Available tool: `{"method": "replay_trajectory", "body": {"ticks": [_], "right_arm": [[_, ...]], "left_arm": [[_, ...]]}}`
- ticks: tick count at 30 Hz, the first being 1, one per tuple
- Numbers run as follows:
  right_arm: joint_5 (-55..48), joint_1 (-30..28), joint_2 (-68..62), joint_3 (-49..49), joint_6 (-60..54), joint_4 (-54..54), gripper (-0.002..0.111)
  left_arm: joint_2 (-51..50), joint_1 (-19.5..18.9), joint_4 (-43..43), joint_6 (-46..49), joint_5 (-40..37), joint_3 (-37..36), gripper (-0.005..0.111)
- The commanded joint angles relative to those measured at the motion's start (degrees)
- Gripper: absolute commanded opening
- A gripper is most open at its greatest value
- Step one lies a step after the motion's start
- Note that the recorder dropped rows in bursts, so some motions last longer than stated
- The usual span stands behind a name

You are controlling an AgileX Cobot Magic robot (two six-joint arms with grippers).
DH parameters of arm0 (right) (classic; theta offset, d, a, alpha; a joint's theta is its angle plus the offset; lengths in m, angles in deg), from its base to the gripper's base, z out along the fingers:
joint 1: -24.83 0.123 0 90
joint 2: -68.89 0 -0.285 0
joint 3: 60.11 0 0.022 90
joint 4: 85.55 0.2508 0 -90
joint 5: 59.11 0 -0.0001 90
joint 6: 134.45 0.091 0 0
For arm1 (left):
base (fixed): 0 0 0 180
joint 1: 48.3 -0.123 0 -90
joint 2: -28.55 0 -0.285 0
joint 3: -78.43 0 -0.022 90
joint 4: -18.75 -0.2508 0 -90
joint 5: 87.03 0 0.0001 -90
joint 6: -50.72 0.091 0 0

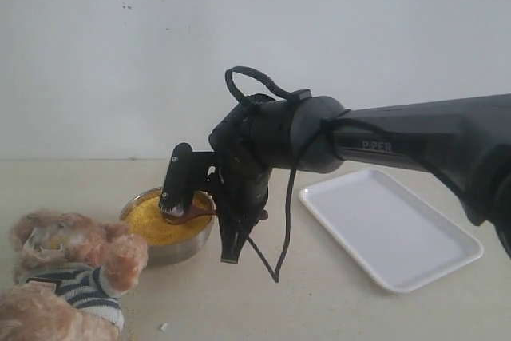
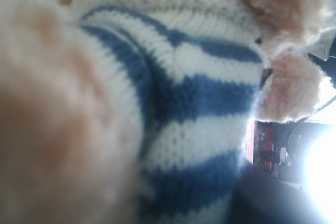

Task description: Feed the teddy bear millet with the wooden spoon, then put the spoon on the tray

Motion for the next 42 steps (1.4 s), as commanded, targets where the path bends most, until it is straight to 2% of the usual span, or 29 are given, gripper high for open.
{"method": "replay_trajectory", "body": {"ticks": [1, 5, 10, 18, 26, 35, 42], "right_arm": [[-0.46, 1.30, 0.15, 0.28, -4.34, 0.48, 0.000], [-0.65, 1.86, 0.15, 0.28, -5.28, 1.16, 0.000], [-0.65, 1.86, 0.28, 0.28, 0.07, 1.16, 0.000], [-0.65, 1.66, 3.08, 0.28, 2.55, 2.63, 0.000], [-2.77, -2.32, 6.08, 0.28, 1.67, 12.27, 0.000], [-15.28, -9.15, 8.19, 0.28, -6.20, 33.78, 0.000], [-20.49, -8.93, 12.33, 0.28, -6.76, 35.60, 0.000]], "left_arm": [[0.08, 0.19, 0.72, 0.38, -1.47, -0.28, 0.004], [0.08, 0.19, 0.72, 0.38, -1.47, -0.28, 0.004], [0.08, 0.19, 0.72, 0.38, -1.57, -0.28, 0.004], [0.08, 0.19, 0.72, 0.38, -1.57, -0.28, 0.004], [0.08, 0.19, -0.10, 0.38, -1.57, -0.28, 0.004], [0.08, 0.19, -6.05, -3.42, -0.91, -0.28, 0.004], [0.08, 0.19, -12.22, -10.61, -1.96, -0.28, 0.004]]}}
